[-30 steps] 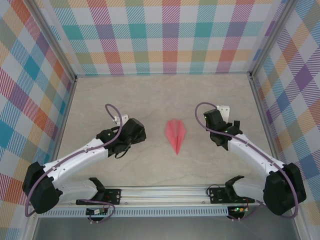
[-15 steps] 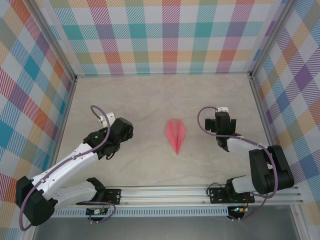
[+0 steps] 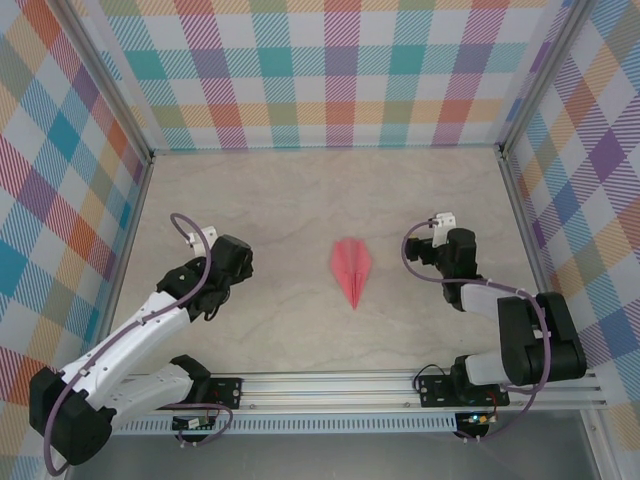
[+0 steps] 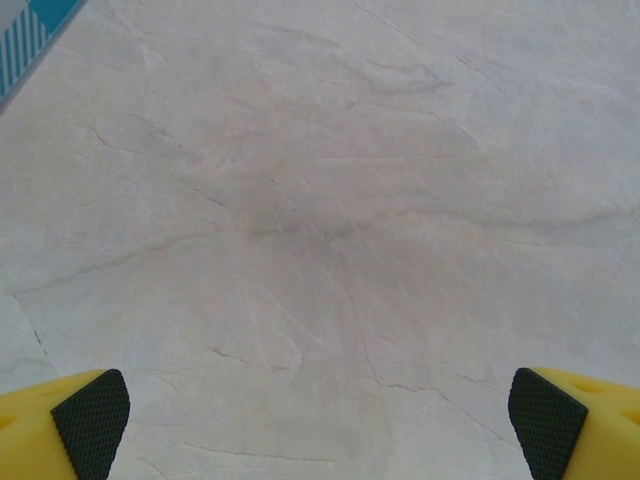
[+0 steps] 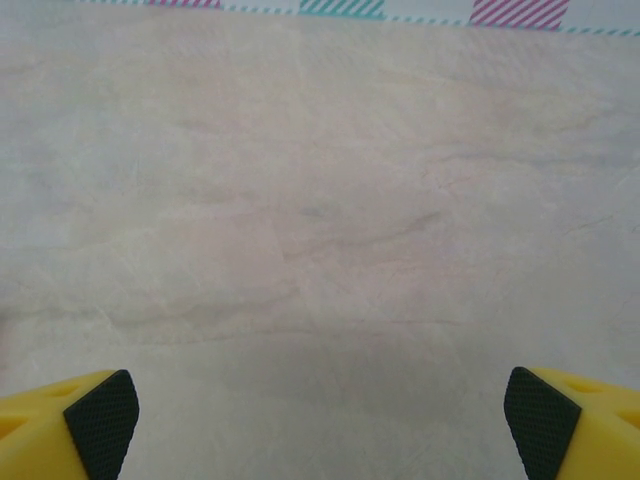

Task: Fold a paper plane with a square sheet of paper (pick it up from the middle)
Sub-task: Reset both arms

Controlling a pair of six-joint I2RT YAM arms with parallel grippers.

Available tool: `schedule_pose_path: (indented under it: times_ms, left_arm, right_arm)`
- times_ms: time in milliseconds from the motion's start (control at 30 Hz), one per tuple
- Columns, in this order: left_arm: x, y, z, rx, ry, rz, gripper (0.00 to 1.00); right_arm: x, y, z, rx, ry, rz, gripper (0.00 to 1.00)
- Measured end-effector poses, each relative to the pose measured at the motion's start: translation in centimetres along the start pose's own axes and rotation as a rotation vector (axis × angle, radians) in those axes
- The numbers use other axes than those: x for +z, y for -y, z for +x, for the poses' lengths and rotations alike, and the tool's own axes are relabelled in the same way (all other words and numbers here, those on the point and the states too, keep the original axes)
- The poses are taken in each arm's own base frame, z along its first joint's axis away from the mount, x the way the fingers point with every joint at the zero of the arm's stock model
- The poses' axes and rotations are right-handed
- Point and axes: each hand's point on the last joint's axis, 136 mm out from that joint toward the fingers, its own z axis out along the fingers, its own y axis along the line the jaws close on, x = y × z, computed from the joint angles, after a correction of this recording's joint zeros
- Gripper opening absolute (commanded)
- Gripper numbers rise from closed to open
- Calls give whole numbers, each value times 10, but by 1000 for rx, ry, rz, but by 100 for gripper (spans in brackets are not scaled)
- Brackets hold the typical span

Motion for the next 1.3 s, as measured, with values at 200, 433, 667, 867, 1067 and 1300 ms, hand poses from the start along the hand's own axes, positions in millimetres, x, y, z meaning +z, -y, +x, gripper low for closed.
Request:
schedule_pose_path:
  times_ms: [200, 433, 667, 867, 1067, 1300]
  left_arm:
    - [7, -14, -8, -20, 11, -16, 100]
    - [32, -44, -20, -83, 39, -76, 100]
    - [72, -49, -34, -42, 121, -109, 100]
    - [124, -34, -17, 65, 161, -72, 100]
    - [167, -14, 0, 129, 178, 22, 100]
    - [170, -10, -7, 97, 258, 123, 100]
  right_arm:
    - [15, 24, 20, 61, -22, 34, 100]
    - [16, 34, 16, 106, -11, 46, 100]
    - [16, 34, 16, 109, -11, 43, 100]
    - [16, 34, 16, 109, -11, 43, 100]
    - [16, 33, 16, 110, -11, 39, 100]
    - [16, 33, 16, 110, -11, 39, 100]
